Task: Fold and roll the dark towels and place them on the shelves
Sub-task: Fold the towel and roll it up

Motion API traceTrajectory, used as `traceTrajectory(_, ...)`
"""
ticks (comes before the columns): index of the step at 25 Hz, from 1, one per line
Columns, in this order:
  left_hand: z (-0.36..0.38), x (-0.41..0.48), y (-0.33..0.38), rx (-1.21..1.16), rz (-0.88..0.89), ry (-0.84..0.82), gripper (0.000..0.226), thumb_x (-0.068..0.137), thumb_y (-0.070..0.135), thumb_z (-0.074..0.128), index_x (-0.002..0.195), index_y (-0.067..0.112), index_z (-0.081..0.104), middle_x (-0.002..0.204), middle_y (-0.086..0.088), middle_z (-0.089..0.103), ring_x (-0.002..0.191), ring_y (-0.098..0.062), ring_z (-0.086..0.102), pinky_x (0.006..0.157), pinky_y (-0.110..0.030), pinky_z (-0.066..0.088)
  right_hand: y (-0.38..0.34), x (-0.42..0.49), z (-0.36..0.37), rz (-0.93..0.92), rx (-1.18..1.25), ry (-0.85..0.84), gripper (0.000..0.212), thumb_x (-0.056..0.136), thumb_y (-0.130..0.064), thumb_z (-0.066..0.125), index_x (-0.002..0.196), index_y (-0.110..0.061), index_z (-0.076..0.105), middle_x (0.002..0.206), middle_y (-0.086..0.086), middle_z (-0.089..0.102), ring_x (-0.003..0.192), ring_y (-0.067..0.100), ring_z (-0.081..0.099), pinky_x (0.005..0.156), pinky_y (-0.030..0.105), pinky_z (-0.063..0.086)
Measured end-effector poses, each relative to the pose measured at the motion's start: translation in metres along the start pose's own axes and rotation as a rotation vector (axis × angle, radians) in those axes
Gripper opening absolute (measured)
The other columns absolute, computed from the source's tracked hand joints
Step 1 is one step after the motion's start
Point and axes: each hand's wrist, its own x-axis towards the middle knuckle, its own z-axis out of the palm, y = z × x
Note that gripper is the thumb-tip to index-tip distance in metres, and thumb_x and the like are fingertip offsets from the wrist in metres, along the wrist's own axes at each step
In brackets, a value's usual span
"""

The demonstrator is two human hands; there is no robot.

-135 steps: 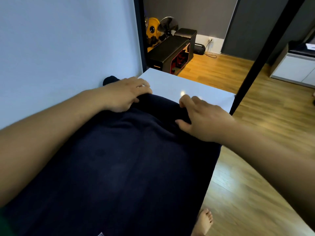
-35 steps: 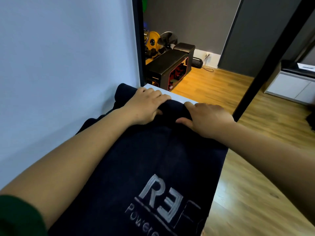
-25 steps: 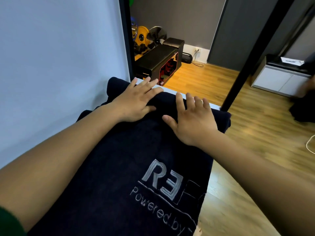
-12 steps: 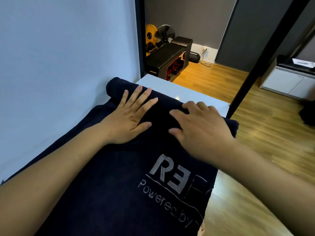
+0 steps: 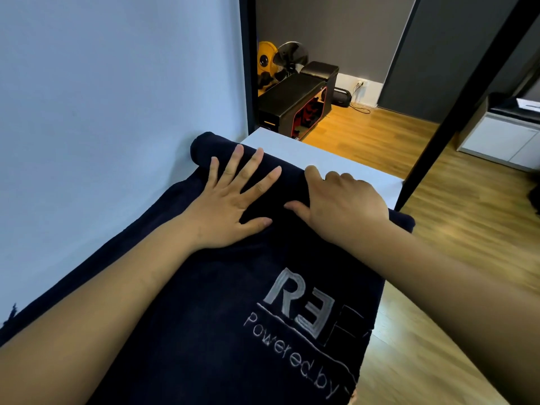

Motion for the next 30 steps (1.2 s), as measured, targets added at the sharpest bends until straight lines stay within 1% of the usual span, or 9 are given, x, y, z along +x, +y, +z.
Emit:
traceTrajectory(6, -0.001, 0.017, 0.001, 0.050, -0.056, 0.039, 0.084, 0.083, 0.071, 0.028, 0.151, 0.044, -0.012, 0.163, -0.002, -0.021, 0.147, -0.032, -0.025, 0.113, -0.069, -0.007, 0.003, 0.016, -0.001, 0.025, -0.074, 0.027, 0.062, 0.094, -0.065, 0.036, 0.133, -0.015, 0.035, 0.116, 0.015, 0.058, 0.108, 0.034, 0.054, 0.076, 0.039, 0.039)
traceTrajectory(11, -0.009, 0.010, 0.004, 0.126, 0.008, 0.195, 0.081, 0.087, 0.066, 0.038, 0.155, 0.032, 0.012, 0.165, -0.008, 0.004, 0.151, -0.034, -0.007, 0.111, -0.072, -0.001, -0.012, -0.011, 0.012, -0.014, -0.030, 0.123, 0.082, 0.093, -0.071, 0.018, 0.151, -0.012, 0.019, 0.139, 0.017, 0.045, 0.127, 0.036, 0.043, 0.108, 0.050, 0.029)
traceTrajectory(16, -0.017, 0.004, 0.008, 0.143, 0.045, 0.230, 0.078, 0.084, 0.058, 0.046, 0.153, 0.029, 0.025, 0.162, -0.005, 0.021, 0.151, -0.029, 0.007, 0.112, -0.071, 0.004, -0.031, -0.043, 0.007, -0.097, 0.052, 0.027, 0.093, 0.088, -0.077, 0.007, 0.155, -0.015, -0.009, 0.162, 0.023, -0.001, 0.149, 0.038, -0.001, 0.120, 0.054, -0.001)
traceTrajectory(19, -0.018, -0.008, 0.005, 0.110, 0.069, 0.218, 0.074, 0.085, 0.055, 0.046, 0.152, 0.031, 0.026, 0.161, 0.000, 0.024, 0.151, -0.026, 0.009, 0.114, -0.068, 0.004, -0.039, -0.061, 0.001, -0.157, 0.171, -0.062, 0.096, 0.087, -0.078, 0.021, 0.154, -0.021, -0.016, 0.160, 0.017, -0.023, 0.147, 0.032, -0.025, 0.119, 0.049, -0.015)
traceTrajectory(21, -0.016, -0.018, 0.004, 0.069, 0.056, 0.197, 0.072, 0.088, 0.056, 0.043, 0.153, 0.033, 0.023, 0.162, 0.003, 0.021, 0.152, -0.025, 0.006, 0.115, -0.067, 0.001, -0.029, -0.058, -0.018, -0.161, 0.306, -0.111, 0.094, 0.088, -0.074, 0.038, 0.156, -0.025, -0.004, 0.164, 0.010, -0.010, 0.150, 0.026, -0.012, 0.122, 0.043, -0.005)
traceTrajectory(22, -0.016, -0.020, 0.005, 0.064, 0.046, 0.187, 0.071, 0.090, 0.057, 0.040, 0.153, 0.034, 0.021, 0.162, 0.004, 0.019, 0.152, -0.025, 0.004, 0.116, -0.066, -0.001, -0.017, -0.052, -0.028, -0.125, 0.398, -0.127, 0.089, 0.088, -0.070, 0.045, 0.156, -0.028, 0.006, 0.164, 0.006, 0.008, 0.150, 0.024, 0.006, 0.121, 0.040, 0.010)
traceTrajectory(25, -0.014, -0.017, 0.006, 0.049, 0.015, 0.161, 0.062, 0.096, 0.056, 0.027, 0.154, 0.036, 0.014, 0.163, 0.005, 0.015, 0.152, -0.023, 0.000, 0.117, -0.063, -0.006, 0.020, -0.041, -0.033, -0.018, 0.270, -0.067, 0.073, 0.087, -0.075, 0.040, 0.145, -0.031, 0.029, 0.133, -0.001, 0.052, 0.121, 0.023, 0.052, 0.089, 0.040, 0.046)
traceTrajectory(27, -0.012, -0.008, 0.007, 0.038, 0.004, 0.152, 0.058, 0.097, 0.050, 0.024, 0.153, 0.034, 0.016, 0.162, 0.004, 0.017, 0.151, -0.024, 0.002, 0.116, -0.062, -0.007, 0.027, -0.046, -0.020, -0.027, 0.077, -0.046, 0.076, 0.085, -0.081, 0.022, 0.138, -0.028, 0.033, 0.107, -0.001, 0.059, 0.097, 0.024, 0.062, 0.069, 0.036, 0.048)
traceTrajectory(30, -0.007, 0.015, 0.012, 0.048, 0.006, 0.126, 0.058, 0.096, 0.048, 0.024, 0.151, 0.032, 0.018, 0.160, 0.002, 0.020, 0.150, -0.027, 0.007, 0.115, -0.065, -0.005, 0.039, -0.046, -0.004, -0.087, 0.048, -0.013, 0.081, 0.082, -0.080, 0.011, 0.139, -0.025, 0.028, 0.102, 0.001, 0.059, 0.088, 0.024, 0.062, 0.063, 0.035, 0.048)
